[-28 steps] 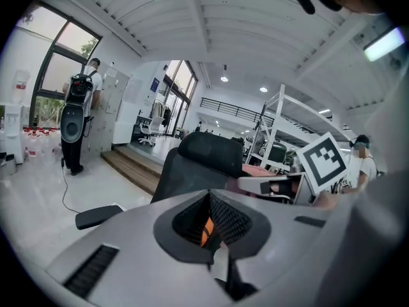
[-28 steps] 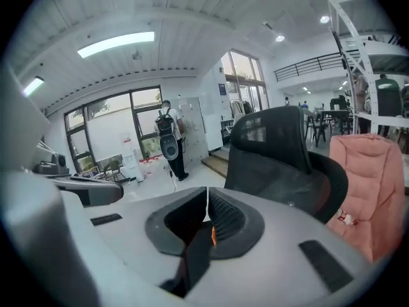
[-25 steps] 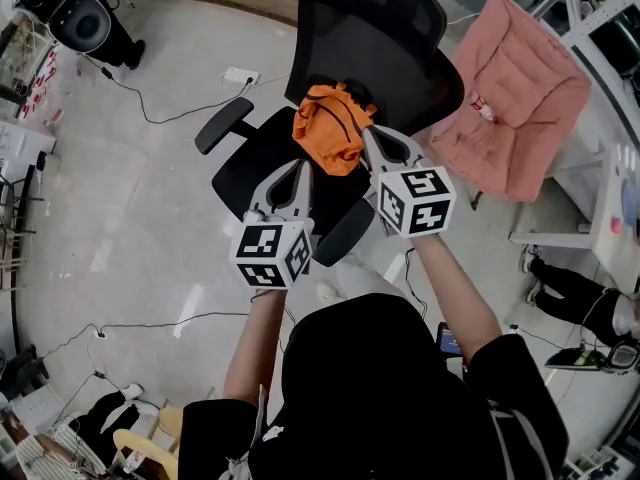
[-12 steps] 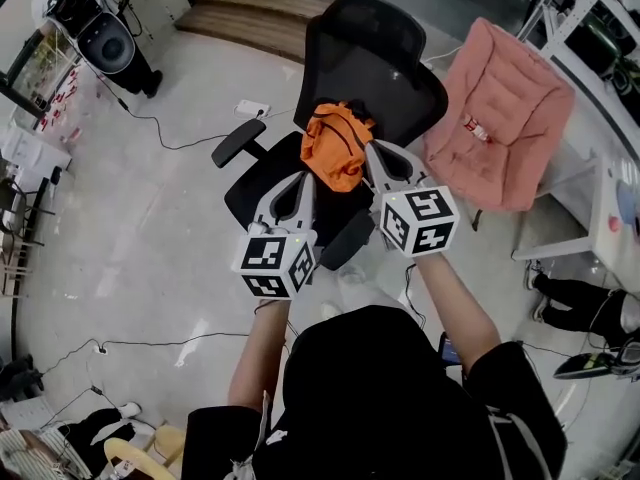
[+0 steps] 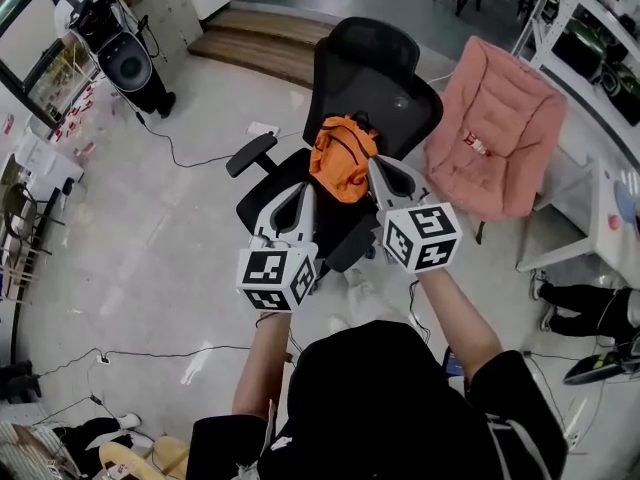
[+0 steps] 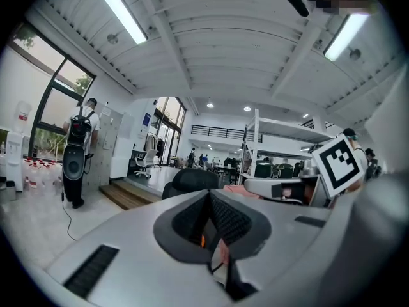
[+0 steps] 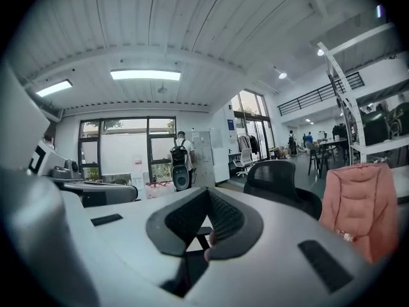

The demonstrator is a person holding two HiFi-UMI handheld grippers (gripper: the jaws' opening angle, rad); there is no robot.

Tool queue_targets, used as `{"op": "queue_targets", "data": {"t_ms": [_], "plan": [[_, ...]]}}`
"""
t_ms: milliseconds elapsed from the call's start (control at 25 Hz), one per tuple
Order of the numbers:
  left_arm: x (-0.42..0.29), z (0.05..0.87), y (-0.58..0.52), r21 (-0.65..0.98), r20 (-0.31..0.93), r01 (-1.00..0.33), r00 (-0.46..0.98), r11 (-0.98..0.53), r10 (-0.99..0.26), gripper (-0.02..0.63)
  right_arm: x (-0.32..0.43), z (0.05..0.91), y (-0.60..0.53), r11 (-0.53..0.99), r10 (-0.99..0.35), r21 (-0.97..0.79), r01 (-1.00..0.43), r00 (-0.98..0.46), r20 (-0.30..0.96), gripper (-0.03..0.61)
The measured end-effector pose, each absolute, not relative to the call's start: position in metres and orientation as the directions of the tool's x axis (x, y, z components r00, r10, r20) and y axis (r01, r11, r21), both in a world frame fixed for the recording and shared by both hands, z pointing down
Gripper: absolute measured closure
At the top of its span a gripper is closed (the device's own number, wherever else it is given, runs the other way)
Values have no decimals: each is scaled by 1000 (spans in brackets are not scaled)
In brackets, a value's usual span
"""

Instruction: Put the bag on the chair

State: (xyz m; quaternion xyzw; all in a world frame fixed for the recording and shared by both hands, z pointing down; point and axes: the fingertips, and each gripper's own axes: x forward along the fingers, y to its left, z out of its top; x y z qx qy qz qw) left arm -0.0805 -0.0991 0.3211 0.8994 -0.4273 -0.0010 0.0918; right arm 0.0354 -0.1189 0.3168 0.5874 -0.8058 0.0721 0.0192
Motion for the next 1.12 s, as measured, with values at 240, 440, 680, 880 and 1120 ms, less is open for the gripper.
{"op": "queue_targets", "data": {"t_ms": [240,440,680,880,1120], "plan": [[-87,312,-79,175,70,-762,641,-623,-764,603,23,307,-98,323,-937,-90,-942,-331,109,577],[-87,304,-69,156,51,-764,640,-627,-767,603,19,302,-88,338,-934,-73,-938,-344,98,577],[-83,289,-59,146,28,-774,626,-616,-779,603,19,286,-76,364,-928,-47,-930,-367,69,577],[-70,277,-40,146,15,-788,607,-599,-795,603,27,271,-55,394,-917,-35,-919,-395,53,577],[-40,272,-6,129,25,-787,611,-603,-791,603,49,265,-25,414,-908,-36,-909,-416,51,577]]}}
